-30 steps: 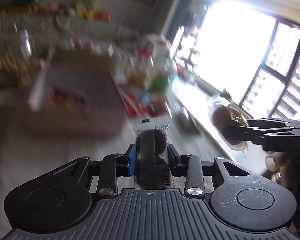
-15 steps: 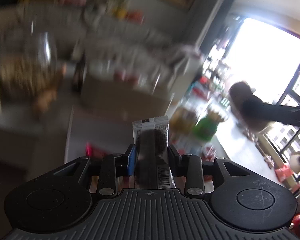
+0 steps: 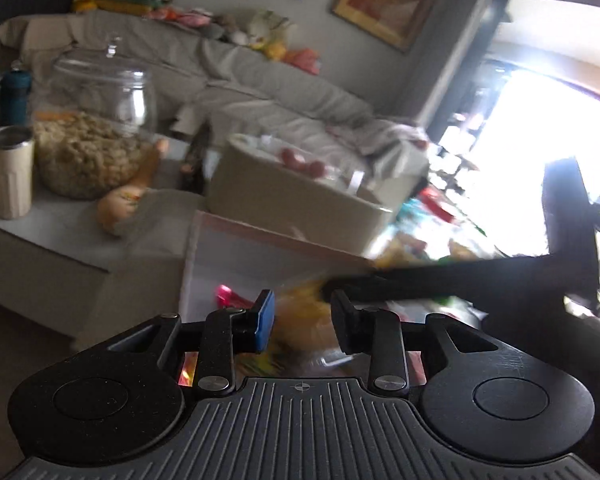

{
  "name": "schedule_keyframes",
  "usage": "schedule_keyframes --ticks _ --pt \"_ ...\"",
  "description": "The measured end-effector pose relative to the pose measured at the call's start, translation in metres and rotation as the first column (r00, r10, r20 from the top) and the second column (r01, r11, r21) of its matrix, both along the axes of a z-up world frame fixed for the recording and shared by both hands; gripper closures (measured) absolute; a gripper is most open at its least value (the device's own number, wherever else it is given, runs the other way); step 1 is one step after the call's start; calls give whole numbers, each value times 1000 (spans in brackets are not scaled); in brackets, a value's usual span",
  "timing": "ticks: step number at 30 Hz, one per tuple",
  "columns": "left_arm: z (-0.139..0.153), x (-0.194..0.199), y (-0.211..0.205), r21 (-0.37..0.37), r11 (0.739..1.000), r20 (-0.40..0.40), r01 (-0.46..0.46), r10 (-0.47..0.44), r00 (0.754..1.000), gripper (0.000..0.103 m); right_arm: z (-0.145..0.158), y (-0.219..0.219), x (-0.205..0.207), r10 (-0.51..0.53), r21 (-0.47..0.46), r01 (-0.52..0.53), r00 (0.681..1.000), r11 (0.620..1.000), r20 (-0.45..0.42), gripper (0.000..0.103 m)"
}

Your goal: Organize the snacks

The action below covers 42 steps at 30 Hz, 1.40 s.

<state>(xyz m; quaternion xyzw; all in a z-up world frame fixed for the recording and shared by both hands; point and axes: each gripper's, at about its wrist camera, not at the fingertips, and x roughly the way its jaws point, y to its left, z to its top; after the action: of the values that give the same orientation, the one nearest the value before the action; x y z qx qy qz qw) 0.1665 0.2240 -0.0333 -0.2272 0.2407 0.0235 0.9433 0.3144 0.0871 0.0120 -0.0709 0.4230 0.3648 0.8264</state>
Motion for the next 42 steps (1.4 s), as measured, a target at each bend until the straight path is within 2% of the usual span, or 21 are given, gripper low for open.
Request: schedule_keyframes --ticks 3,6,8,11,14,19,20,23,24,27,31,35,36,42 --pt "-1 -7 -12 -10 998 -32 61 -62 998 74 3 0 -1 21 -32 -21 1000 999 13 32" --pt "-5 -17 -22 -38 991 -36 125 -126 991 74 18 -21 -2 32 -1 -31 998 1000 55 29" --pt "-11 -23 -29 -64 983 -33 170 -173 984 74 29 -50 -2 -14 31 11 991 999 130 21" --pt "-23 -27 -41 -101 966 -53 239 -245 968 75 25 -86 11 -131 19 130 971 991 201 18" --pt "-35 -30 -57 -111 961 -107 255 -267 958 74 2 -108 29 -203 -22 209 968 978 148 18" --pt "-49 -37 -72 -124 966 -172 227 -246 954 75 -49 -115 36 -212 -68 217 974 974 76 20" --pt "-51 -38 -73 -120 968 -186 220 -240 953 75 -57 -116 35 -209 -61 211 977 975 49 23" --pt "-57 -41 -76 -108 974 -233 198 -218 948 75 -74 -117 31 -195 -44 193 980 980 -48 42" --pt "-58 -44 -79 -105 977 -250 186 -207 946 75 -77 -119 25 -202 -39 200 978 979 -47 50" --pt "-63 -42 -82 -103 979 -278 173 -196 941 75 -76 -135 6 -187 -15 187 981 982 -46 56" --pt "-64 -35 -96 -103 974 -277 201 -222 935 75 -73 -171 -28 -169 36 173 981 984 -91 57" --pt "-65 -24 -118 -111 959 -264 259 -280 923 75 -71 -215 -71 -137 113 161 972 981 -189 58" --pt "-65 -21 -124 -112 955 -260 275 -295 919 75 -70 -222 -80 -127 121 151 973 981 -191 61" --pt "-61 -9 -155 -106 936 -242 336 -352 904 75 -73 -261 -128 -85 118 108 979 987 -185 60"
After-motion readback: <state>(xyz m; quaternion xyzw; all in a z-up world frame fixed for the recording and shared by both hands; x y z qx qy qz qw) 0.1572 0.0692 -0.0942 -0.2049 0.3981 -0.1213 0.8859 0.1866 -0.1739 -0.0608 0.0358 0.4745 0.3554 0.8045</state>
